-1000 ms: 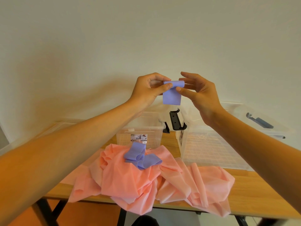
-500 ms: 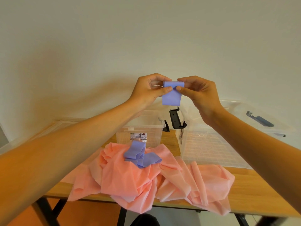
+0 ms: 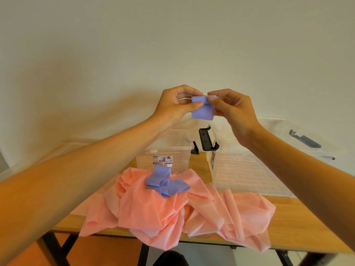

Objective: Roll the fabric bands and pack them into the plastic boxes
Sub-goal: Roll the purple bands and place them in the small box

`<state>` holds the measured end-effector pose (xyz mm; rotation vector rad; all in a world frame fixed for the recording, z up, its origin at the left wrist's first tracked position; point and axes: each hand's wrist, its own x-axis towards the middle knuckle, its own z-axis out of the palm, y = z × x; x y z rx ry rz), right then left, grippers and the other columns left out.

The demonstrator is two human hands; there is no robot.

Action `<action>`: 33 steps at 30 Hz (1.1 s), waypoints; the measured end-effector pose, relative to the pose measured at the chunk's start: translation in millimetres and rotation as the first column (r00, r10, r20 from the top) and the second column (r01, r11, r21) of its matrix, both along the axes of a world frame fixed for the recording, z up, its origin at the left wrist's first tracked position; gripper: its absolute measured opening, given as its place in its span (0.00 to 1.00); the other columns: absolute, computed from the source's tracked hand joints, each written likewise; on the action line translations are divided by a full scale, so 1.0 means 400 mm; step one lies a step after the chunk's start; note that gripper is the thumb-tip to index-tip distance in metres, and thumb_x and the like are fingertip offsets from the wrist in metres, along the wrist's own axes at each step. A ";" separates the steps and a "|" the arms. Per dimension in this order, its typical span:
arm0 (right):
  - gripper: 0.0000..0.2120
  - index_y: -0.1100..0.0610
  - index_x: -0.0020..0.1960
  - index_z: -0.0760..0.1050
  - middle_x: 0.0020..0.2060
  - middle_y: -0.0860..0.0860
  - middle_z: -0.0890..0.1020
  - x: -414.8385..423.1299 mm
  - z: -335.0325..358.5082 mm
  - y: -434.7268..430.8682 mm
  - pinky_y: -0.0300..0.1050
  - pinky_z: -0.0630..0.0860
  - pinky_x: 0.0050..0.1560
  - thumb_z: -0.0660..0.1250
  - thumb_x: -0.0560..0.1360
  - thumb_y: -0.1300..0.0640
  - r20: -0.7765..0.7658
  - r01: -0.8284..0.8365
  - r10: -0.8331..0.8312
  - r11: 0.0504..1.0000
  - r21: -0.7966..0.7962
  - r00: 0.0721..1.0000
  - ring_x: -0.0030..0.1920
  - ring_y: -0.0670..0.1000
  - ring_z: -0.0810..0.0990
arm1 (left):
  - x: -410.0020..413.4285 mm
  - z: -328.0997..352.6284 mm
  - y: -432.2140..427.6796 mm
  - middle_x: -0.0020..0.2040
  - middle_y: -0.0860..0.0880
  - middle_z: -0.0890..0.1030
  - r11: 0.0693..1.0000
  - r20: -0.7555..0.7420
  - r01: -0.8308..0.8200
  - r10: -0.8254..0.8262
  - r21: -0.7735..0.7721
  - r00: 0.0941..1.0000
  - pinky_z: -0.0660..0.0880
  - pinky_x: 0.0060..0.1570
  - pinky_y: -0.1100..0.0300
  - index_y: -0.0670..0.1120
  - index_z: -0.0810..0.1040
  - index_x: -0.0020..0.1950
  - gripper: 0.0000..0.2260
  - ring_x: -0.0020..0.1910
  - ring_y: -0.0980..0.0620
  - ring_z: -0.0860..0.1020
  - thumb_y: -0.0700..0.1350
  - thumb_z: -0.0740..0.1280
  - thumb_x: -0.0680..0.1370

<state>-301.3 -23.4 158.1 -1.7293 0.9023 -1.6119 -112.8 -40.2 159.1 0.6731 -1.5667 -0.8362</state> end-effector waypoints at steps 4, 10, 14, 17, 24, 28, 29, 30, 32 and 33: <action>0.08 0.63 0.56 0.83 0.48 0.57 0.87 -0.004 0.004 -0.004 0.43 0.81 0.49 0.72 0.78 0.62 0.007 0.021 -0.021 1.000 -0.007 1.000 0.47 0.52 0.85 | 0.000 0.000 0.000 0.56 0.43 0.84 1.000 0.019 0.002 -0.002 0.011 1.000 0.81 0.50 0.57 0.41 0.82 0.56 0.10 0.52 0.48 0.84 0.36 0.75 0.75; 0.10 0.63 0.57 0.82 0.44 0.53 0.87 -0.013 0.005 -0.001 0.40 0.80 0.50 0.74 0.76 0.66 0.011 0.000 0.000 1.000 -0.001 1.000 0.46 0.50 0.86 | -0.006 0.005 0.002 0.55 0.41 0.84 0.997 0.016 0.006 -0.007 0.071 1.000 0.83 0.50 0.51 0.40 0.82 0.55 0.08 0.53 0.45 0.84 0.39 0.73 0.77; 0.14 0.62 0.58 0.80 0.44 0.54 0.88 -0.016 0.004 0.003 0.45 0.82 0.53 0.75 0.74 0.66 0.041 -0.007 0.007 1.000 0.014 0.999 0.49 0.53 0.87 | -0.003 0.009 0.003 0.55 0.41 0.83 0.999 0.009 0.002 -0.003 0.049 1.000 0.83 0.51 0.53 0.41 0.82 0.53 0.07 0.51 0.47 0.85 0.36 0.74 0.76; 0.08 0.60 0.55 0.82 0.43 0.56 0.87 -0.014 0.004 0.002 0.53 0.83 0.56 0.74 0.76 0.61 0.042 0.009 -0.010 1.000 0.029 0.999 0.48 0.55 0.86 | -0.003 0.011 0.005 0.54 0.42 0.83 1.000 0.025 -0.013 0.012 0.028 1.000 0.81 0.46 0.60 0.41 0.82 0.53 0.08 0.49 0.49 0.85 0.35 0.74 0.75; 0.02 0.60 0.50 0.84 0.46 0.56 0.87 -0.011 0.003 0.000 0.54 0.83 0.57 0.72 0.78 0.62 0.037 0.028 -0.029 0.999 0.040 0.999 0.49 0.58 0.85 | -0.007 0.004 0.007 0.54 0.42 0.84 0.999 0.041 -0.009 0.007 0.037 0.999 0.82 0.48 0.58 0.42 0.82 0.53 0.08 0.50 0.49 0.85 0.37 0.75 0.75; 0.04 0.61 0.51 0.83 0.47 0.59 0.87 -0.014 -0.002 -0.001 0.53 0.83 0.57 0.73 0.77 0.63 0.054 0.021 -0.023 0.999 0.044 0.998 0.52 0.62 0.85 | -0.008 -0.003 0.004 0.53 0.39 0.84 0.995 -0.011 0.034 -0.033 0.092 0.999 0.83 0.51 0.50 0.41 0.82 0.50 0.03 0.53 0.43 0.84 0.37 0.73 0.77; 0.05 0.62 0.52 0.83 0.47 0.61 0.86 -0.014 -0.003 -0.002 0.53 0.83 0.57 0.74 0.76 0.63 0.056 0.017 -0.020 0.999 0.047 0.998 0.52 0.61 0.85 | -0.008 -0.003 0.003 0.53 0.39 0.84 0.995 -0.010 0.030 -0.030 0.090 1.000 0.83 0.52 0.49 0.41 0.82 0.49 0.03 0.53 0.43 0.84 0.37 0.73 0.77; 0.06 0.62 0.53 0.83 0.48 0.62 0.86 -0.014 -0.003 -0.002 0.53 0.83 0.57 0.74 0.76 0.64 0.060 0.014 -0.017 0.999 0.052 0.998 0.51 0.61 0.85 | -0.007 -0.004 0.002 0.53 0.39 0.84 0.996 -0.002 0.023 -0.023 0.084 1.000 0.83 0.53 0.47 0.42 0.82 0.49 0.03 0.53 0.42 0.84 0.37 0.73 0.77; 0.08 0.62 0.54 0.83 0.48 0.63 0.85 -0.014 -0.004 -0.004 0.50 0.83 0.56 0.74 0.75 0.65 0.066 0.008 -0.013 0.998 0.063 0.998 0.51 0.60 0.85 | -0.005 -0.002 0.002 0.53 0.40 0.84 0.998 0.020 0.001 -0.002 0.065 1.000 0.82 0.53 0.48 0.44 0.83 0.49 0.05 0.52 0.43 0.84 0.37 0.74 0.76; 0.07 0.62 0.53 0.83 0.48 0.63 0.86 -0.013 -0.004 -0.004 0.49 0.83 0.55 0.74 0.75 0.64 0.069 0.005 -0.010 0.998 0.068 0.998 0.51 0.59 0.85 | -0.004 0.000 0.003 0.53 0.40 0.84 0.998 0.030 -0.010 0.008 0.055 1.000 0.83 0.53 0.50 0.44 0.83 0.50 0.05 0.51 0.44 0.85 0.37 0.75 0.75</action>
